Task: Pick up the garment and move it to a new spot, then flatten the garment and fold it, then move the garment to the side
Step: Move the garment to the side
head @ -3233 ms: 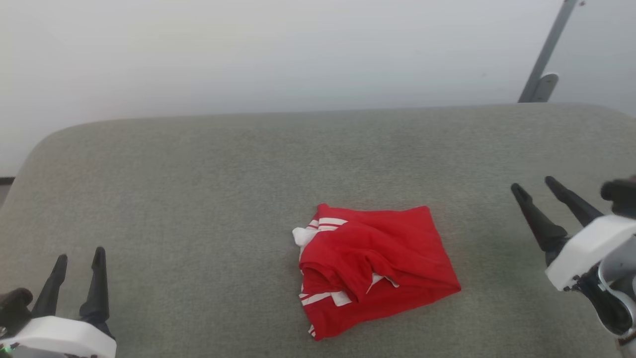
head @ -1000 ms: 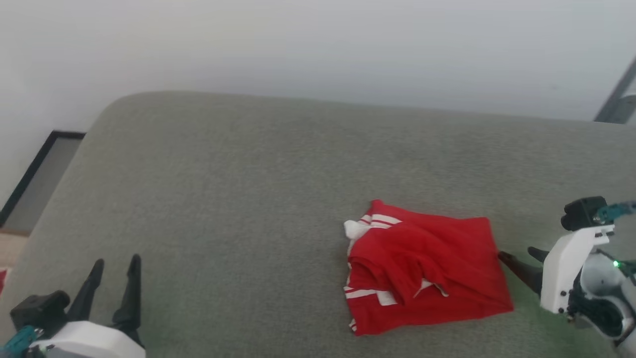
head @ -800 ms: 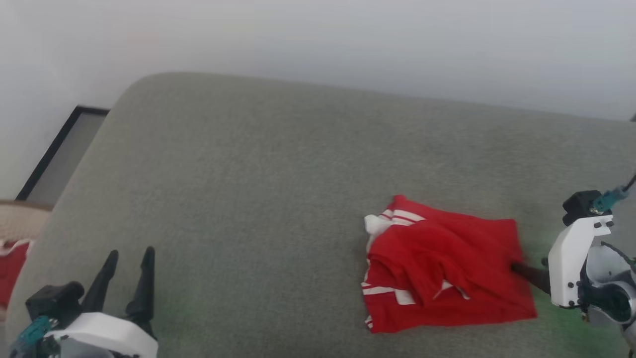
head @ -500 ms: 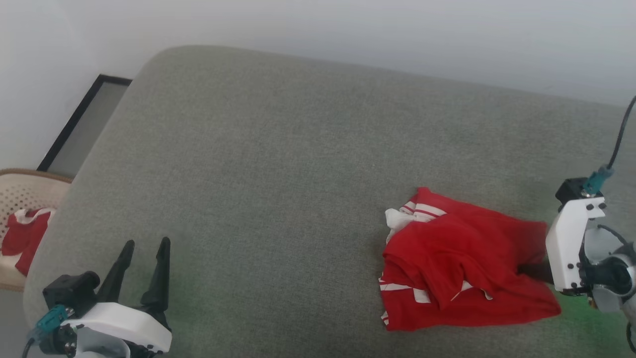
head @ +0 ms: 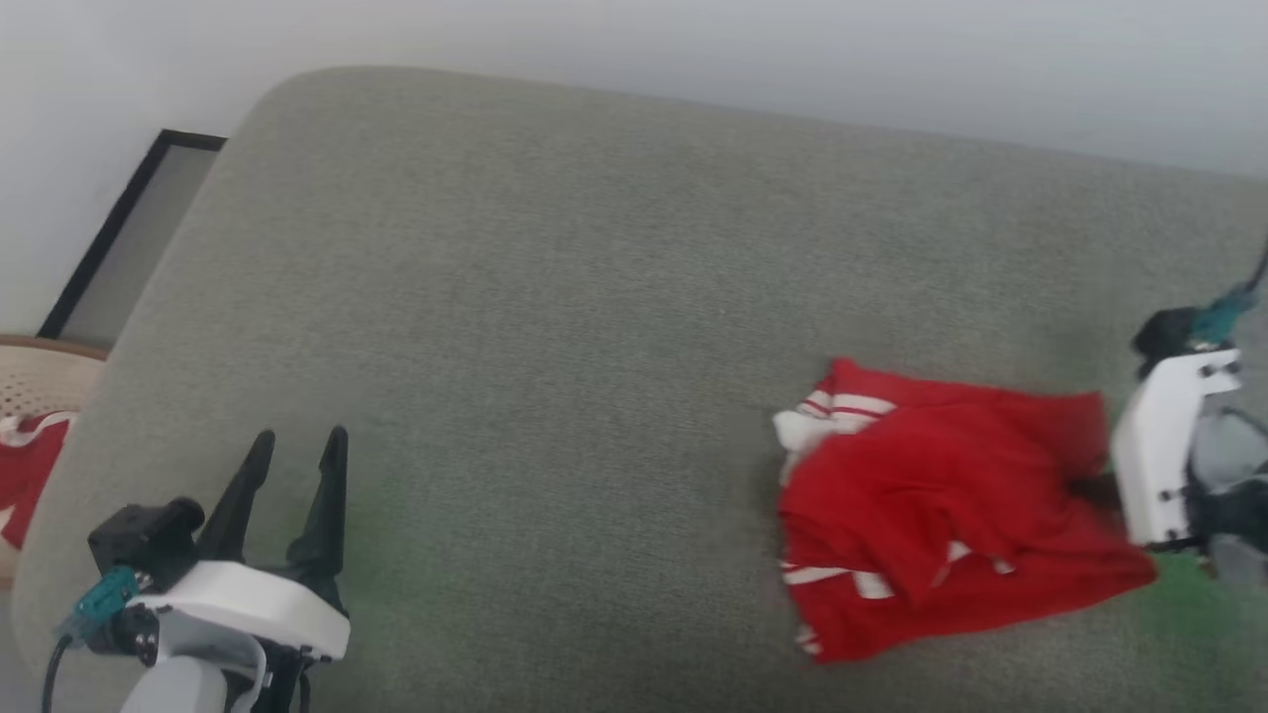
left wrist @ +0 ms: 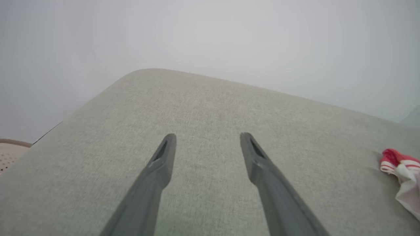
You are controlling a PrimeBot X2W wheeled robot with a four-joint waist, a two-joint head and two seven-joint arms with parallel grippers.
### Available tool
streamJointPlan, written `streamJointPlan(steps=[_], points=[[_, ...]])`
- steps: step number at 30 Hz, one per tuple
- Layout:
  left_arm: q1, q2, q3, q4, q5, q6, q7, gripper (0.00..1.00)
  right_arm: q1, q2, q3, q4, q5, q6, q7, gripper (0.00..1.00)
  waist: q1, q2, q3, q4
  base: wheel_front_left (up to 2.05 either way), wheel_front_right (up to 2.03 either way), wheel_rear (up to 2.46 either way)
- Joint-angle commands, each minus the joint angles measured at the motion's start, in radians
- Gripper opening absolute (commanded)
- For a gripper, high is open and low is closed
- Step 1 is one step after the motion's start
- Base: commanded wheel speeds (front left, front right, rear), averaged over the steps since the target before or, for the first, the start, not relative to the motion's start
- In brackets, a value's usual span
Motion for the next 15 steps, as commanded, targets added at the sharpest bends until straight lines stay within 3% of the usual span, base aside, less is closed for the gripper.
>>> streamJointPlan(steps=[1, 15], points=[[-0.017, -0.001, 0.000, -0.006, 0.010, -0.007, -0.004, 1.00, 0.006, -0.018, -0.016, -0.004, -0.016, -0.002, -0.006, 0.00, 0.0000, 0.0000, 0.008, -0.013, 0.00, 0.00, 0.00], [-0.135, -0.039, -0.035, -0.058, 0.074, -0.019, -0.004, 1.00, -0.074, -0.141, -0.178, -0.059, -0.099, -0.002, -0.068, 0.00, 0.0000, 0.0000, 0.108, -0.126, 0.00, 0.00, 0.00]])
